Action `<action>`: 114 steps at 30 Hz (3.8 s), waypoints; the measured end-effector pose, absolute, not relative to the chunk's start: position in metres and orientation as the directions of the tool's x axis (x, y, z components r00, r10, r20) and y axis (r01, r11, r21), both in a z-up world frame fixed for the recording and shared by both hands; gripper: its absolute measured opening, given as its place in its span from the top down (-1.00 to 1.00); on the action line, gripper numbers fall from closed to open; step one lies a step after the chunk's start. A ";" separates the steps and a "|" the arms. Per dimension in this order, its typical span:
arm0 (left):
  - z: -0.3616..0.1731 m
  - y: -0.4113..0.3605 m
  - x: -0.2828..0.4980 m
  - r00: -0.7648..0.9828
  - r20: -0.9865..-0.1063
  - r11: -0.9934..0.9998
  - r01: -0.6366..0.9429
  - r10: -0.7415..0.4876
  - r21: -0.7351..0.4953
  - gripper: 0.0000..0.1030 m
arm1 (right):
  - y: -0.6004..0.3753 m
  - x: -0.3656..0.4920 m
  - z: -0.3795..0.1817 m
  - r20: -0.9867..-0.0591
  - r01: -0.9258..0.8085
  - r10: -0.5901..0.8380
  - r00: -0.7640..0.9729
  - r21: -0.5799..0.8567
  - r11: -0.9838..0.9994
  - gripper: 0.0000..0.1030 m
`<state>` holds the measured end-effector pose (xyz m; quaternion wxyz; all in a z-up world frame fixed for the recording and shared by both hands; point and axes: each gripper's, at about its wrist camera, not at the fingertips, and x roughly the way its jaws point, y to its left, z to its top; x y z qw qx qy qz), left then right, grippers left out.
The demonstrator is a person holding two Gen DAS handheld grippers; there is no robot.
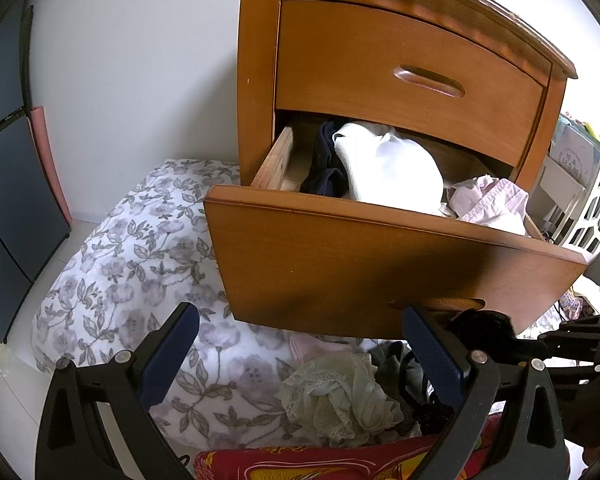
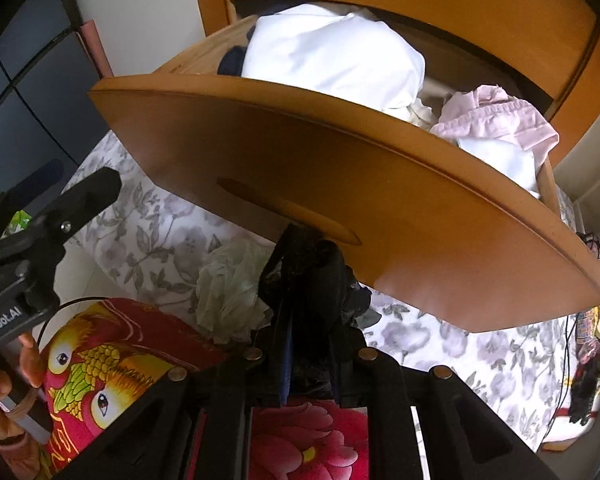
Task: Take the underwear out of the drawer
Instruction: 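Lower the black garment onto the bedspread and open the right gripper, then move the right gripper back from the black garment, then reach the left gripper into the drawer and grasp the white garment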
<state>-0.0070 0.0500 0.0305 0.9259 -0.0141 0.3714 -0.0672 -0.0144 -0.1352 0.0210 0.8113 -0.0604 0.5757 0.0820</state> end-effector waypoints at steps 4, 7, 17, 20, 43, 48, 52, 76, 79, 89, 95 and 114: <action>0.030 0.050 -0.007 0.716 -0.685 0.991 0.113 -0.133 -0.074 -0.97 | -0.138 -0.013 0.024 -0.943 -0.188 0.070 0.326 0.008 0.982 0.27; 0.030 0.049 -0.007 0.715 -0.687 0.991 0.113 -0.131 -0.072 -0.97 | -0.141 -0.015 0.025 -0.944 -0.169 0.074 0.322 0.019 0.986 0.10; 0.031 0.049 -0.008 0.716 -0.687 0.992 0.111 -0.125 -0.064 -0.97 | -0.151 -0.023 0.029 -0.935 -0.081 0.062 0.348 0.036 0.996 -0.77; 0.031 0.049 -0.008 0.717 -0.687 0.992 0.111 -0.121 -0.059 -0.97 | -0.154 -0.026 0.029 -0.931 -0.060 0.059 0.361 0.040 0.997 -0.93; 0.032 0.053 -0.008 0.708 -0.699 0.995 0.080 -0.098 -0.058 -0.97 | -0.182 -0.041 0.034 -0.852 0.146 -0.028 0.522 0.058 0.988 -1.00; 0.033 0.052 -0.009 0.707 -0.701 0.995 0.083 -0.093 -0.048 -0.97 | -0.184 -0.044 0.033 -0.837 0.172 -0.045 0.545 0.059 0.983 -1.00; 0.037 0.050 -0.009 0.699 -0.707 0.994 0.100 -0.107 -0.051 -0.97 | -0.187 -0.045 0.032 -0.833 0.184 -0.041 0.552 0.073 0.980 -1.00; 0.126 0.027 0.072 0.621 -0.742 0.965 0.223 -0.253 -0.142 -0.97 | -0.198 -0.043 0.036 -0.795 0.213 -0.067 0.603 0.080 0.974 -1.00; 0.121 0.019 0.092 0.590 -0.774 0.967 0.226 -0.230 -0.115 -0.97 | -0.199 -0.043 0.034 -0.798 0.216 -0.058 0.600 0.091 0.972 -1.00; 0.076 0.019 0.156 0.375 -0.866 0.943 0.113 -0.332 -0.312 -0.95 | -0.203 -0.045 0.033 -0.794 0.216 -0.032 0.608 0.127 0.968 -1.00; 0.067 -0.005 0.170 0.345 -0.874 0.940 0.124 -0.341 -0.318 -0.86 | -0.203 -0.045 0.033 -0.790 0.214 -0.026 0.612 0.135 0.967 -1.00; 0.033 -0.127 0.214 0.319 -0.947 0.937 0.339 -0.029 0.086 -0.85 | -0.206 -0.044 0.031 -0.787 0.194 0.020 0.617 0.176 0.965 -1.00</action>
